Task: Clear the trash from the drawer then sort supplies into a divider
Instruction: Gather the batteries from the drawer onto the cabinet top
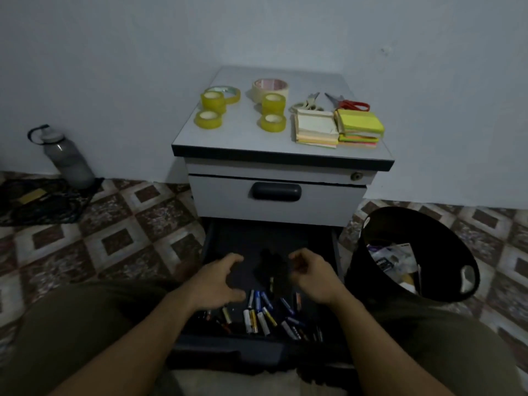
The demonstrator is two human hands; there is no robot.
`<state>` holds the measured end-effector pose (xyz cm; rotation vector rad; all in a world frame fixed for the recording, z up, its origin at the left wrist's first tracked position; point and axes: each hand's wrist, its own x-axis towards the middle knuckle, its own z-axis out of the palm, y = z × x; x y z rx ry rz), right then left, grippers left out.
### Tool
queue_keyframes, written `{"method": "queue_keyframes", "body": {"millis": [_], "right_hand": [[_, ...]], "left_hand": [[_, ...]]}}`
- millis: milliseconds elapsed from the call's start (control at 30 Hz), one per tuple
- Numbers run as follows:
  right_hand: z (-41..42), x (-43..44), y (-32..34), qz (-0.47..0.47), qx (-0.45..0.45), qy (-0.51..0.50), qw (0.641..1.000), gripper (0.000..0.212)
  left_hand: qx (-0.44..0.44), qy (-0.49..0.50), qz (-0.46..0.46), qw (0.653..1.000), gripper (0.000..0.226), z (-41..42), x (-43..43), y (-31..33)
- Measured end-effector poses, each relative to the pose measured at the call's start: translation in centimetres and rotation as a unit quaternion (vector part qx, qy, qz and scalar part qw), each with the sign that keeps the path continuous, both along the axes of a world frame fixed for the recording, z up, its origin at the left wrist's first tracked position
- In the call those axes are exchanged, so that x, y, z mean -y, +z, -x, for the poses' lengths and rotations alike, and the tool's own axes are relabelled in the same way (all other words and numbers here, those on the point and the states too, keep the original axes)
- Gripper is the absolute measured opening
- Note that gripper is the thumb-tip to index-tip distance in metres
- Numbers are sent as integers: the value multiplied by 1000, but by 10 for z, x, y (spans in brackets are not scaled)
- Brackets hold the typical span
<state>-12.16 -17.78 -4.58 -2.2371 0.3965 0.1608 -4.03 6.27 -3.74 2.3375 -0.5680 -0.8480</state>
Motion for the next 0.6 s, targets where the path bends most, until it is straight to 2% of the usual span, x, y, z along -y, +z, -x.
{"method": "queue_keyframes", "body": {"millis": [67,167,267,500,600], "right_hand": [[6,-2,-26,25,-66,18,997,44],[13,-2,-53,61,-117,33,991,53],[16,-3,-65,89,-139,23,986,62],[16,-17,-87,100,-126,28,987,58],[11,-19,-91,92,-117,10,989,49]], "left_hand": [[-23,-40,-20,999,97,3,2,-24],[-19,-64,-54,996,106,8,9,-49],[4,-57,-59,997,99,12,19,-67],[45,-41,-57,997,83,17,39,-89],[60,-32,-59,996,70,15,46,-94]]}}
